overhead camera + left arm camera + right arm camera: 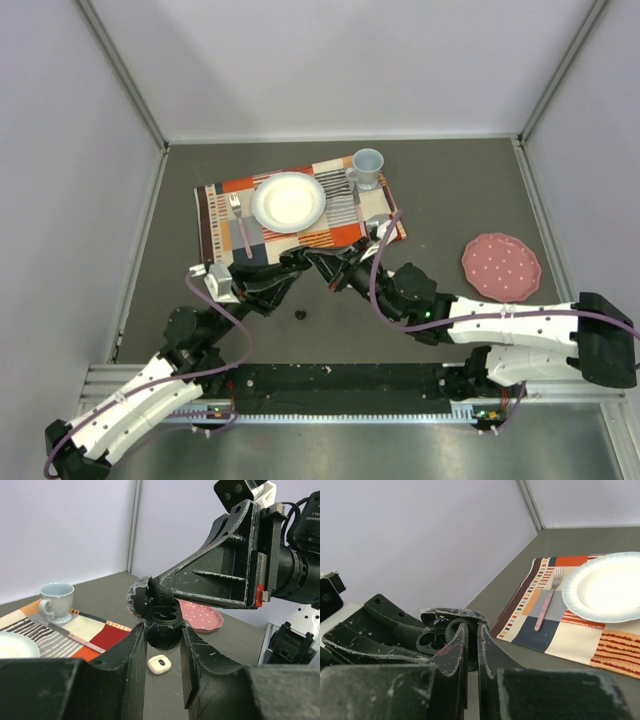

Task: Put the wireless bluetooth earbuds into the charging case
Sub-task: Place the right earbud in the right side groove of the charging case.

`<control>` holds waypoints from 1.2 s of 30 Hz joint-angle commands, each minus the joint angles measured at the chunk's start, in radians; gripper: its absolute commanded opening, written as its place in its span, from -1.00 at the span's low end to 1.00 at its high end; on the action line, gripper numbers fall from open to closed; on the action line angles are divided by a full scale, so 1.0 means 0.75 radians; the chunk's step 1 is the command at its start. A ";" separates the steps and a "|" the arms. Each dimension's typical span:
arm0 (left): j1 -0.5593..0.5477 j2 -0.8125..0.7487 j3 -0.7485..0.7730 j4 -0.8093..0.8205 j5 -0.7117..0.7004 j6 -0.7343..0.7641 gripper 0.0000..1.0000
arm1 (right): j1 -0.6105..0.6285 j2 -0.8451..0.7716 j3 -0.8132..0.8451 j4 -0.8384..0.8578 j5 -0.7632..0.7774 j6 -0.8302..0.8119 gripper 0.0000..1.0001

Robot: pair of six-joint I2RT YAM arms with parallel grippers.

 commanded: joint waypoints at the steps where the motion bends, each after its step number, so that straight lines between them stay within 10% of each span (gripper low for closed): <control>1: -0.002 -0.008 0.000 0.132 0.001 -0.025 -1.00 | 0.023 0.011 -0.020 0.063 0.051 -0.022 -1.00; 36: 0.000 -0.059 -0.025 0.118 -0.059 0.006 -1.00 | 0.117 -0.136 0.009 -0.098 0.147 -0.169 -0.31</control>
